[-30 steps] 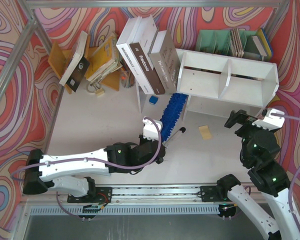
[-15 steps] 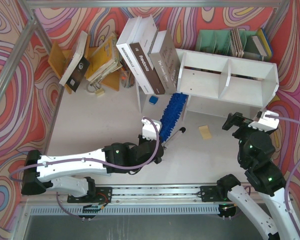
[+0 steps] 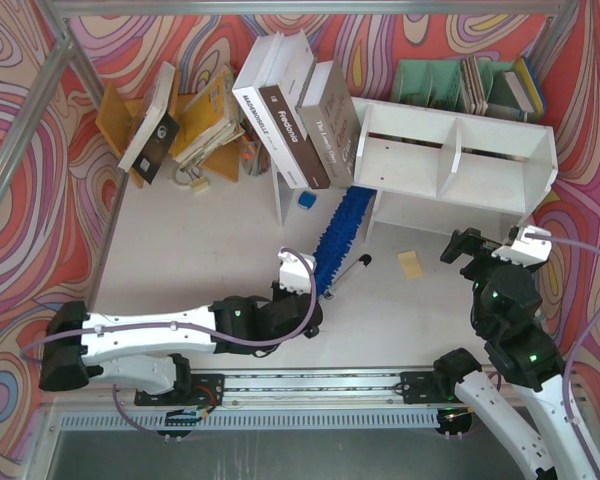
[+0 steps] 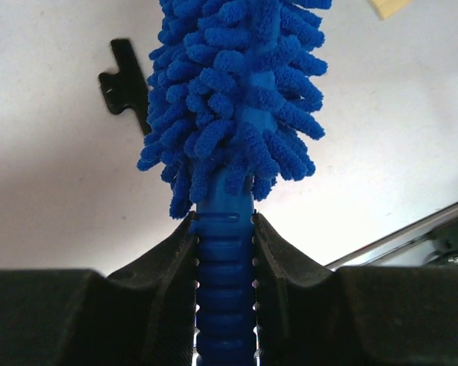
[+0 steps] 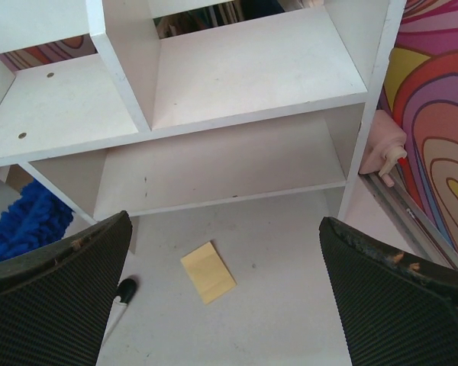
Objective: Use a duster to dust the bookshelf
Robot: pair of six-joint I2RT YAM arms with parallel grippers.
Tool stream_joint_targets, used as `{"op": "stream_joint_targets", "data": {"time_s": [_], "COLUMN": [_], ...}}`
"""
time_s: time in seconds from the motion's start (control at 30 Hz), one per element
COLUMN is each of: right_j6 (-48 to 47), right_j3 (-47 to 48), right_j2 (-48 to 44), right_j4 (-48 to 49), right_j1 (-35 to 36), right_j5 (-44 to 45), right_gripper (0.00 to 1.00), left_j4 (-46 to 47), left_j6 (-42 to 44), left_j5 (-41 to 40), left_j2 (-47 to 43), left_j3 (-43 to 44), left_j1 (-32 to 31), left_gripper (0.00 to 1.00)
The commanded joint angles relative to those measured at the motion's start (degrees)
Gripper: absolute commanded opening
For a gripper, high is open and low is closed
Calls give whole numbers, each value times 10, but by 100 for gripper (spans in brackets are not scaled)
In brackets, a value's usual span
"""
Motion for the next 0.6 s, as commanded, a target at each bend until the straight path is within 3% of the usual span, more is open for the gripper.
{"op": "stream_joint_targets", "data": {"time_s": [0.0, 0.3, 0.57], "right_j6": [3, 6, 5], "right_j3": [-7, -9, -10], "right_j2": [-16, -11, -9], "right_j4": [28, 28, 29], "right_j1": [0, 0, 0], "right_j5": [0, -20, -20], "right_gripper": [99, 99, 99], "left_j4": [22, -55, -119], "left_j6": [-7, -52, -80], "left_j5": [-64, -185, -217], "left_j2": [-55, -185, -258], "left_j3": [-43, -102, -130], "left_j1": [-1, -2, 0], "left_gripper": [0, 0, 0]}}
